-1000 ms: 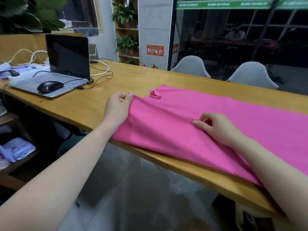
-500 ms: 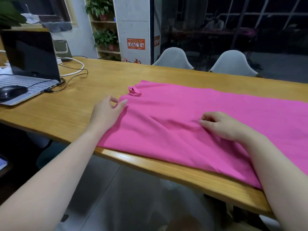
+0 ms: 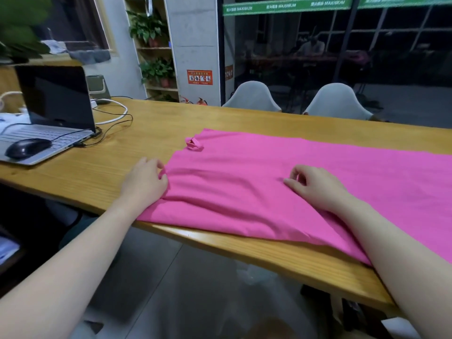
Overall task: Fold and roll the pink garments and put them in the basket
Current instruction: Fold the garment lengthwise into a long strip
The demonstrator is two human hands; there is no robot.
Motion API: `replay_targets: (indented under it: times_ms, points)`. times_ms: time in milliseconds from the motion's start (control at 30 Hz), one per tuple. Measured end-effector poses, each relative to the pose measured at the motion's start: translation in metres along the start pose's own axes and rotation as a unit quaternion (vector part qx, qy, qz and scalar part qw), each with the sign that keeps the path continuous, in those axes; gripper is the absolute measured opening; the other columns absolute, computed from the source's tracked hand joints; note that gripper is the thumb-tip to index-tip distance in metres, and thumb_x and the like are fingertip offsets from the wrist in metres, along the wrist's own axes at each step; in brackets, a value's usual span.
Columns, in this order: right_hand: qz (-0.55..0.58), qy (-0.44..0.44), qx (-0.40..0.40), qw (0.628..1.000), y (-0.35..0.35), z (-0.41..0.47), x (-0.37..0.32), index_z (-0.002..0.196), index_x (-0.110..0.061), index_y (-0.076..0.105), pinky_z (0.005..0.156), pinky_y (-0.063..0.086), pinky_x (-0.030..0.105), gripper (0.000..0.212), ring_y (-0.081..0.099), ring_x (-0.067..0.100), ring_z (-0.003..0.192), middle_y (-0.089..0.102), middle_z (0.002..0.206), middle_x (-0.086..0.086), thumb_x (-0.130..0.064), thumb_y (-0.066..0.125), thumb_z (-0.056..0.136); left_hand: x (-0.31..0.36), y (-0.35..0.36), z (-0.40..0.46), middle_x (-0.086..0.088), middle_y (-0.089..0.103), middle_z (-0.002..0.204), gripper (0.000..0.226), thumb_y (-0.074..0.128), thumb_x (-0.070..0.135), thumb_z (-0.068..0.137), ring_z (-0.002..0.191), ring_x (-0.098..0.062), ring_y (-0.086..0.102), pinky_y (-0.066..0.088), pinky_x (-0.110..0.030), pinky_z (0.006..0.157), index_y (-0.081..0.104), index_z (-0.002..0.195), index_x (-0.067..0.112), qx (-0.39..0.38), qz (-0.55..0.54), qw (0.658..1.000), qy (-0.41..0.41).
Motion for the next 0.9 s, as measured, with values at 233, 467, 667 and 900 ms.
replay_targets:
  times_ms: [233, 467, 667, 900]
  points:
    - [-0.077, -0.021, 0.050, 0.996, 0.009, -0.009, -0.006, 0.089, -0.029, 0.052, 0.065, 0.042, 0.038, 0.032, 0.066, 0.030, 0.086, 0.067, 0.082, -0.006, -0.059, 0.051, 0.096, 0.065, 0.012, 0.021, -0.004, 0.069, 0.112, 0.020, 0.060, 0.025, 0.100, 0.110, -0.026, 0.061, 0.046, -0.041, 0.098, 0.072, 0.111, 0.014, -0.084, -0.083, 0.973, 0.200]
    - [0.046, -0.059, 0.095, 0.993, 0.007, -0.012, -0.002, 0.089, -0.024, 0.051, 0.067, 0.046, 0.042, 0.022, 0.061, 0.030, 0.079, 0.062, 0.077, -0.004, -0.042, 0.056, 0.101, 0.139, 0.041, 0.009, 0.005, 0.062, 0.090, 0.046, 0.050, 0.062, 0.095, 0.087, -0.014, 0.056, 0.046, -0.036, 0.082, 0.067, 0.095, 0.020, -0.153, -0.155, 0.928, 0.301]
    - [0.049, -0.029, 0.103, 0.993, 0.009, -0.009, 0.005, 0.092, -0.024, 0.048, 0.068, 0.047, 0.045, 0.022, 0.061, 0.033, 0.083, 0.064, 0.080, 0.000, -0.044, 0.051, 0.102, 0.125, 0.043, 0.005, 0.007, 0.063, 0.084, 0.033, 0.054, 0.056, 0.096, 0.080, -0.019, 0.059, 0.051, -0.043, 0.074, 0.048, 0.090, 0.024, -0.131, -0.131, 0.945, 0.271]
    - [-0.025, -0.012, 0.068, 0.997, 0.011, -0.006, 0.008, 0.083, -0.027, 0.054, 0.064, 0.037, 0.036, 0.034, 0.062, 0.028, 0.082, 0.052, 0.069, -0.012, -0.058, 0.054, 0.096, 0.052, 0.023, 0.029, 0.006, 0.063, 0.079, 0.036, 0.057, 0.059, 0.095, 0.079, -0.021, 0.057, 0.046, -0.038, 0.071, 0.058, 0.084, 0.025, -0.099, -0.024, 0.977, 0.188]
Point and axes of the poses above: each hand's wrist, its own z-axis towards the middle knuckle, its own y-axis out of the palm, x = y × z, the point moved 2 cm from there along z, towards the middle knuckle
